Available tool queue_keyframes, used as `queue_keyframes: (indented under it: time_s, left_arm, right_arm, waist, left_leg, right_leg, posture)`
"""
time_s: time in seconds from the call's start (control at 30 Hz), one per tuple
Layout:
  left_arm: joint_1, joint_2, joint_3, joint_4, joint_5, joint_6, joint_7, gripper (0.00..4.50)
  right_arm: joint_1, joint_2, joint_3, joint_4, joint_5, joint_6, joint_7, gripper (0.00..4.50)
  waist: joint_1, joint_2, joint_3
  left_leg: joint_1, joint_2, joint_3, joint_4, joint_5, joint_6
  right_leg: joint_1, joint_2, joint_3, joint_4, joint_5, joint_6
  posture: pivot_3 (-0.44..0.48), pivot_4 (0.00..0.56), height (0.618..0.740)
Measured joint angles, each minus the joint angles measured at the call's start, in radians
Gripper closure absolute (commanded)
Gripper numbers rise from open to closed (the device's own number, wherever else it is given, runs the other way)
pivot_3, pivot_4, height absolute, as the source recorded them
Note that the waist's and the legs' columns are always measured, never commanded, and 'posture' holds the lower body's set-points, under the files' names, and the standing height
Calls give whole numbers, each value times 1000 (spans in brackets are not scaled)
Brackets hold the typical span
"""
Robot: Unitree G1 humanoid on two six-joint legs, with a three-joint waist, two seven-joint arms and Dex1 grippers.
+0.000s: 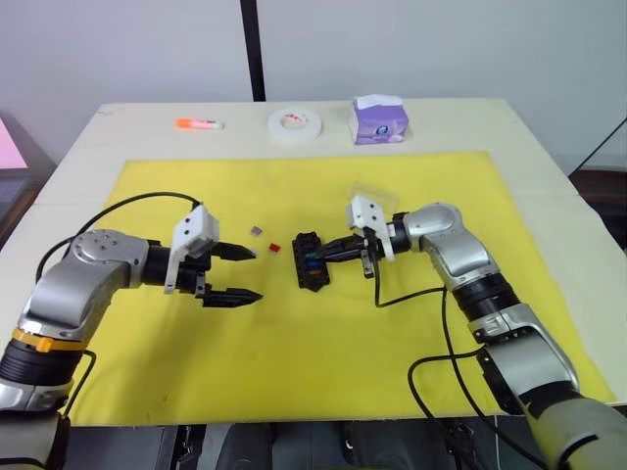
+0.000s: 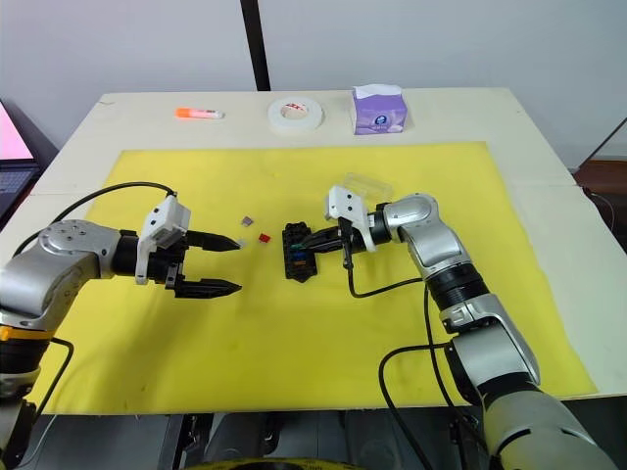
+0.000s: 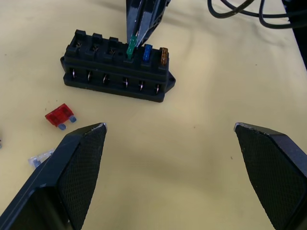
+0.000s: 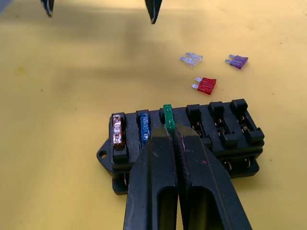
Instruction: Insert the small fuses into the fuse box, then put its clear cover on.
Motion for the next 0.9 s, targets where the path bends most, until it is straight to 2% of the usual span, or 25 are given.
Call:
queue_keyframes:
  time_s: [0.47,0.9]
  left_arm:
    - [8,-1,0,30,26,-30,-13,27]
    - [8,-3,0,49,46,-46,-19,27]
  right_arm:
    - [0,5,-2,5,-10,-6,6,4500]
    - [8,6,-2,4,-20,-19,1,4500]
  waist:
    - [0,0,0]
    - [0,0,0]
  left_leg:
    - [0,0,0,0,0,0]
    - [8,0,0,-1,0,0]
  right_leg:
    - [0,0,0,0,0,0]
    - [7,0,0,0,0,0]
  posture:
    - [0,150,740]
    - [0,150,740]
